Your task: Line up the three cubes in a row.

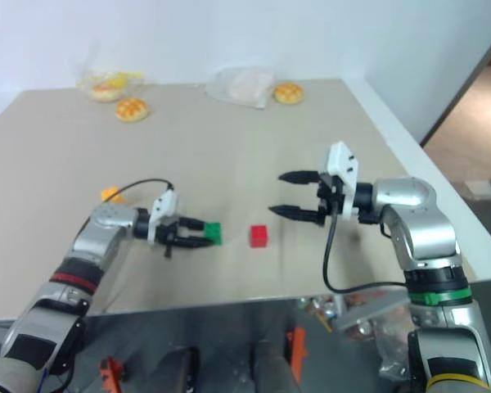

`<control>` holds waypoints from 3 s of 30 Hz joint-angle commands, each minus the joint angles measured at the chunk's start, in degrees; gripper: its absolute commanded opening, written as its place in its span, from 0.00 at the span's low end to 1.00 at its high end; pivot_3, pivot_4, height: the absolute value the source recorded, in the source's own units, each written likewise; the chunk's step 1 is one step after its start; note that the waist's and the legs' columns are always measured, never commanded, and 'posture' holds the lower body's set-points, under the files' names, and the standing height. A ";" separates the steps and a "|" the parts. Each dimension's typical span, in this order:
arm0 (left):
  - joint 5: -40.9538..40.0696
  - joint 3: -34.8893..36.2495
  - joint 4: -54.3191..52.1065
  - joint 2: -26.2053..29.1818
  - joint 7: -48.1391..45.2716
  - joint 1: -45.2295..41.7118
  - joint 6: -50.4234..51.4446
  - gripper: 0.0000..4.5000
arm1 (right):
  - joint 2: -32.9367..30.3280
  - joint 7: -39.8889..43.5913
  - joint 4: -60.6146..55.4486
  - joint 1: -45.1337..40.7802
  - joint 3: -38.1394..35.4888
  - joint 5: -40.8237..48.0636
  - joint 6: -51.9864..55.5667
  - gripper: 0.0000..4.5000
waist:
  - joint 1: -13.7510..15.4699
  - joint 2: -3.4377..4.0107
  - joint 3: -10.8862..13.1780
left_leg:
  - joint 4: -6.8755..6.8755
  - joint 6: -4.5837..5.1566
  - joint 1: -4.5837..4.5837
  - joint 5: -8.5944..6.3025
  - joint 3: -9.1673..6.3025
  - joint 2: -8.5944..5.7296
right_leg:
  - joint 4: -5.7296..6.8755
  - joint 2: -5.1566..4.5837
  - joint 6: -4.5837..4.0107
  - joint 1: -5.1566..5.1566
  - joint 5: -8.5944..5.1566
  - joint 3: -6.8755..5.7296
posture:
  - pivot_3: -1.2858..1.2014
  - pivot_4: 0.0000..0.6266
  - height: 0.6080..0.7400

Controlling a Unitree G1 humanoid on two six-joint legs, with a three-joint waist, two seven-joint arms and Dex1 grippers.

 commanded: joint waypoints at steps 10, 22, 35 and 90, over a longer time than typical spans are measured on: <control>0.43 -0.86 -2.93 0.50 0.36 1.10 -0.18 0.29 | 0.01 0.28 -0.15 -1.69 -0.39 0.13 -1.01 0.81 | 0.05 0.00 0.00 | 0.00 0.00 0.00 0.00 0.00 0.00 | 0.00 0.00 0.00 0.00 0.00 0.00 | 0.52 0.24 1.00; 1.71 0.33 3.87 0.64 4.75 -1.23 -5.84 0.98 | -0.18 -0.06 -0.62 -1.54 -0.76 0.32 -0.77 0.81 | 0.06 0.00 0.00 | 0.16 0.02 0.03 0.01 0.02 0.01 | 0.01 0.01 -0.08 0.05 0.07 0.02 | 0.52 0.24 1.00; -7.62 6.52 -14.59 13.91 -1.60 9.06 7.62 0.98 | -0.33 0.42 -0.02 -2.72 -0.67 0.42 -0.56 0.81 | -0.33 0.00 0.00 | -0.01 0.01 0.01 0.01 0.06 0.06 | 0.00 0.03 -0.05 -0.05 0.04 0.06 | 0.52 0.24 1.00; -0.16 23.08 -31.17 -6.66 77.19 22.69 27.12 0.98 | 5.71 -4.63 -8.80 -0.94 1.39 3.33 3.30 0.81 | 0.18 -0.12 -0.06 | 0.01 -0.03 0.23 0.01 0.11 0.03 | -0.02 -0.02 -0.24 0.16 -0.05 0.05 | 0.52 0.24 1.00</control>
